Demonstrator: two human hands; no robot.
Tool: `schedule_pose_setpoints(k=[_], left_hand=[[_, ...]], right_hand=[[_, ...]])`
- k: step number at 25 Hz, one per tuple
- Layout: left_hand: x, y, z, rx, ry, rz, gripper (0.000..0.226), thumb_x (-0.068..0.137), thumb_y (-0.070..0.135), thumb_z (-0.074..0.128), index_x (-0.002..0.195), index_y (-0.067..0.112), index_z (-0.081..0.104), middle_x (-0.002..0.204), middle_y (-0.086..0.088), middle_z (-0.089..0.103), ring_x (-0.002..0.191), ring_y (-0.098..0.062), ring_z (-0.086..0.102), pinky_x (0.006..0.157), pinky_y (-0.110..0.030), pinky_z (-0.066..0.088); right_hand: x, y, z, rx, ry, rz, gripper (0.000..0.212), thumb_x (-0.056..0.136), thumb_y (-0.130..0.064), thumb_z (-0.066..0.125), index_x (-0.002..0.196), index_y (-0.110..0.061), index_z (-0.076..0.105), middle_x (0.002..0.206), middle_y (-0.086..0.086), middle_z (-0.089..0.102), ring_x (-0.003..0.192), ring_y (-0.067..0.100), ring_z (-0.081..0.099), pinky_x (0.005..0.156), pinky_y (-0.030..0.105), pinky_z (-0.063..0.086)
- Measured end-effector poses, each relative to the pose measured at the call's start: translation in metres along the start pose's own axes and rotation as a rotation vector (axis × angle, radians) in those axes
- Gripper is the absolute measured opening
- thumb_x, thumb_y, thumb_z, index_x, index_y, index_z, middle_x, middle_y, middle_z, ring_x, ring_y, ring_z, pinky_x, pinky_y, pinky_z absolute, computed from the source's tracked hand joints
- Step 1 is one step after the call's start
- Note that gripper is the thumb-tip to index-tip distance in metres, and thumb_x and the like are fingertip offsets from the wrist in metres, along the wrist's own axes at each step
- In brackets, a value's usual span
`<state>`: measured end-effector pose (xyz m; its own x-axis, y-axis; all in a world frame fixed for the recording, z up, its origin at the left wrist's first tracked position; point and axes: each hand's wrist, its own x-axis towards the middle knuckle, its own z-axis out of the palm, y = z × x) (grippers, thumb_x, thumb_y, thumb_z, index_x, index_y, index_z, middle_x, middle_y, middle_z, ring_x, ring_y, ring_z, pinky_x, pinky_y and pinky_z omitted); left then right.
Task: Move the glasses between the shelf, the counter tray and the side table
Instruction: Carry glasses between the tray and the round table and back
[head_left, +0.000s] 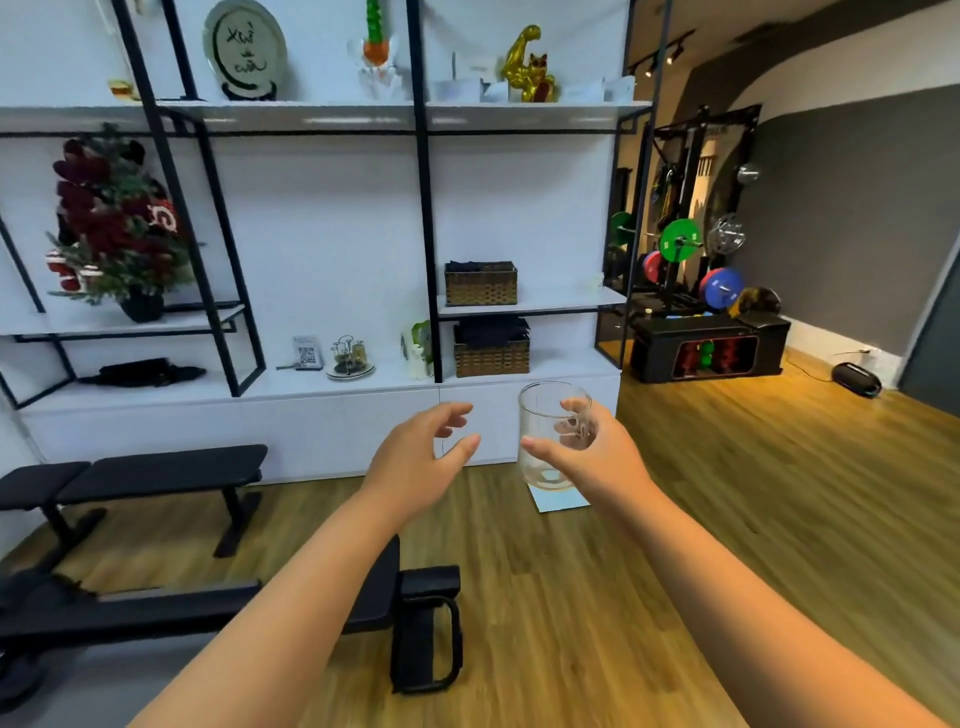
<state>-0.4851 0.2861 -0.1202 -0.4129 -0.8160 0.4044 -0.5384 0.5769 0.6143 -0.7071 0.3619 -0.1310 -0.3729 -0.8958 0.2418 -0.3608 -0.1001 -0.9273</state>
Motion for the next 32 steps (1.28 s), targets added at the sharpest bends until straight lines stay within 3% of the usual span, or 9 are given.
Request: schedule_pose_setpoints(k=[5, 10, 14, 19, 28, 32], left_hand=[[0.070, -0.023, 0.031, 0.054, -0.002, 0.004, 0.050, 0.098, 0.046, 0.065, 0.145, 0.032, 0.054, 0.137, 0.016, 0.061, 0.119, -0.003, 0.058, 0.097, -0.025, 0.047], [0.151, -0.036, 0.072, 0.065, 0.013, -0.032, 0.056, 0.093, 0.045, 0.072, 0.145, 0.034, 0.053, 0.135, 0.017, 0.061, 0.119, -0.003, 0.058, 0.097, -0.026, 0.048], [0.222, -0.040, 0.113, 0.048, 0.034, -0.071, 0.060, 0.091, 0.045, 0.075, 0.146, 0.036, 0.051, 0.135, 0.018, 0.061, 0.119, -0.002, 0.058, 0.099, -0.027, 0.049], [0.291, -0.053, 0.152, 0.034, 0.058, -0.125, 0.071, 0.090, 0.045, 0.076, 0.152, 0.037, 0.043, 0.134, 0.017, 0.060, 0.120, -0.004, 0.058, 0.102, -0.034, 0.053], [0.423, -0.118, 0.197, -0.009, 0.064, -0.147, 0.070, 0.092, 0.047, 0.073, 0.153, 0.039, 0.041, 0.135, 0.015, 0.061, 0.122, -0.006, 0.059, 0.102, -0.035, 0.052], [0.502, -0.162, 0.215, -0.061, 0.024, -0.156, 0.066, 0.094, 0.046, 0.072, 0.153, 0.038, 0.042, 0.136, 0.015, 0.061, 0.123, -0.006, 0.059, 0.102, -0.034, 0.052]], right_hand=[[0.075, 0.024, -0.012, 0.005, 0.019, 0.009, 0.083, 0.072, -0.050, 0.091, 0.141, -0.026, 0.051, 0.130, 0.000, 0.061, 0.119, 0.019, 0.060, 0.093, 0.035, 0.053], [0.164, 0.055, -0.026, 0.020, -0.035, 0.006, 0.080, 0.070, -0.052, 0.092, 0.136, -0.032, 0.052, 0.124, -0.007, 0.062, 0.118, 0.016, 0.061, 0.093, 0.034, 0.055], [0.249, 0.076, -0.048, 0.035, -0.083, -0.001, 0.080, 0.071, -0.051, 0.092, 0.136, -0.033, 0.050, 0.126, -0.007, 0.060, 0.117, 0.012, 0.059, 0.084, 0.023, 0.049], [0.338, 0.104, -0.059, 0.030, -0.110, -0.015, 0.078, 0.070, -0.051, 0.092, 0.133, -0.032, 0.051, 0.126, -0.006, 0.061, 0.116, 0.009, 0.059, 0.089, 0.026, 0.047], [0.479, 0.152, -0.019, 0.008, -0.109, -0.036, 0.080, 0.071, -0.053, 0.091, 0.135, -0.039, 0.046, 0.128, -0.015, 0.053, 0.119, 0.011, 0.057, 0.084, 0.023, 0.048], [0.559, 0.159, 0.006, -0.035, -0.076, -0.049, 0.074, 0.072, -0.050, 0.092, 0.130, -0.040, 0.047, 0.117, -0.023, 0.055, 0.112, 0.007, 0.058, 0.080, 0.018, 0.047]])
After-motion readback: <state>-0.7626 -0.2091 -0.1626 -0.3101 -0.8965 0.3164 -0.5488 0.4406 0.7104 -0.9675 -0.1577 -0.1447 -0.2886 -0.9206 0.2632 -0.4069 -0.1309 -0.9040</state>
